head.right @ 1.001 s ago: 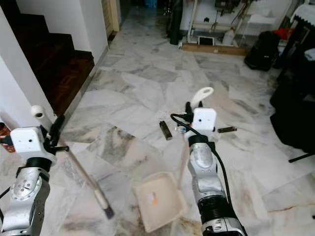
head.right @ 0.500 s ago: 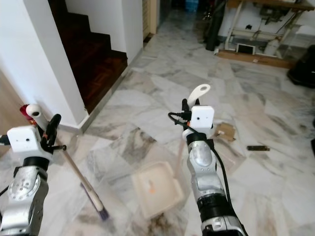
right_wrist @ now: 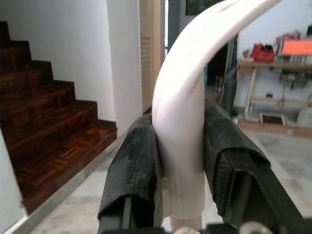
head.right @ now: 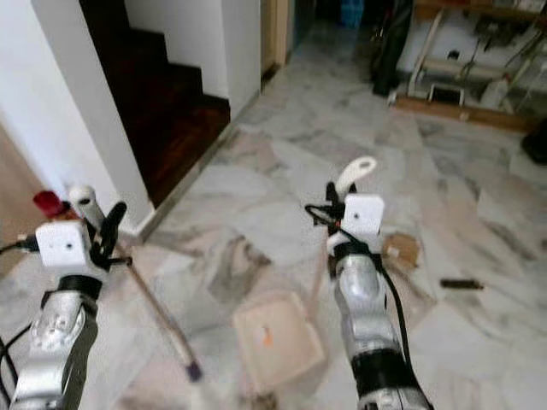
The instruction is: Sweep floor
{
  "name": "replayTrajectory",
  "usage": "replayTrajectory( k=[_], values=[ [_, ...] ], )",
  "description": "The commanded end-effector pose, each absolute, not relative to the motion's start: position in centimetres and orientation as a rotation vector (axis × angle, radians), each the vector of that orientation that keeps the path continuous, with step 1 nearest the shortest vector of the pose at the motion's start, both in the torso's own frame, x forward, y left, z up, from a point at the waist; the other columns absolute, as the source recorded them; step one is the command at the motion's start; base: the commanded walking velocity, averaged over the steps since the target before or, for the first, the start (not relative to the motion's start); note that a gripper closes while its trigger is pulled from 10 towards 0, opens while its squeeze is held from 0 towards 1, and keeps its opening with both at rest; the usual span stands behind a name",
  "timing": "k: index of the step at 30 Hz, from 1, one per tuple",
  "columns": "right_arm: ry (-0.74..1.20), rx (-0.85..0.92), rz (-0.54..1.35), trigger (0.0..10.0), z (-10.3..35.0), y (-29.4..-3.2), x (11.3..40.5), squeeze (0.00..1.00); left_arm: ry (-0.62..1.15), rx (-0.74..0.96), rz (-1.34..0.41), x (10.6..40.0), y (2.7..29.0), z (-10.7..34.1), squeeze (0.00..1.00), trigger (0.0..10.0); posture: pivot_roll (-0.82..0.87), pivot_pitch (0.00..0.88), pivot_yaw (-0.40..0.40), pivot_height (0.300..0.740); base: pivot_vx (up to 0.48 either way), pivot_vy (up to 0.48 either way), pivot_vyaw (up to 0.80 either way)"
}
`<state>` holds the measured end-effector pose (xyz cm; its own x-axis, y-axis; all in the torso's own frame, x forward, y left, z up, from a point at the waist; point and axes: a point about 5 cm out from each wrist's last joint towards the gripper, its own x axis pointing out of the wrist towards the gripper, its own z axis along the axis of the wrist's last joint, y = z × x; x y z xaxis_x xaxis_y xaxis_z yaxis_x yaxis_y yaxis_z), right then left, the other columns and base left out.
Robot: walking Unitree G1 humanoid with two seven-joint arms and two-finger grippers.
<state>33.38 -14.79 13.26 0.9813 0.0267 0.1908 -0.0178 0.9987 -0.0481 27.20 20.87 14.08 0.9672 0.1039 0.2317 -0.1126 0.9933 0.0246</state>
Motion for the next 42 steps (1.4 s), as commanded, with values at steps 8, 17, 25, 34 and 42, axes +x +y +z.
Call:
replayTrajectory(
  k=[8,17,25,34,42],
  values=[
    [-0.281,-0.065,0.097,10.0,15.5,-13.2,33.7,0.0,-0.283,0.07,0.146,27.2,21.5,15.2,0.0,10.0,0.0,0.03,-0.035,0.74,0.327,0.0,0.07],
    [-0.291,-0.049,0.139,10.0,15.8,-12.2,33.7,0.0,-0.282,0.067,0.159,26.9,21.5,15.2,0.0,10.0,0.01,0.049,-0.045,0.74,0.325,0.0,0.62],
    [-0.291,-0.022,0.149,10.0,15.8,-12.1,33.7,0.0,-0.281,0.065,0.165,27.0,21.6,15.2,0.0,10.0,0.0,0.059,-0.044,0.74,0.324,0.0,0.0],
    [-0.29,-0.01,0.156,10.0,15.7,-12.0,33.6,0.0,-0.273,0.071,0.146,26.8,21.4,15.1,0.0,10.0,0.0,0.057,-0.034,0.74,0.325,0.0,0.0],
    [-0.287,-0.008,0.161,10.0,15.5,-11.9,33.4,0.0,-0.266,0.091,0.122,26.7,21.3,15.0,0.0,10.0,0.01,0.043,-0.03,0.74,0.323,0.0,0.0]
  ],
)
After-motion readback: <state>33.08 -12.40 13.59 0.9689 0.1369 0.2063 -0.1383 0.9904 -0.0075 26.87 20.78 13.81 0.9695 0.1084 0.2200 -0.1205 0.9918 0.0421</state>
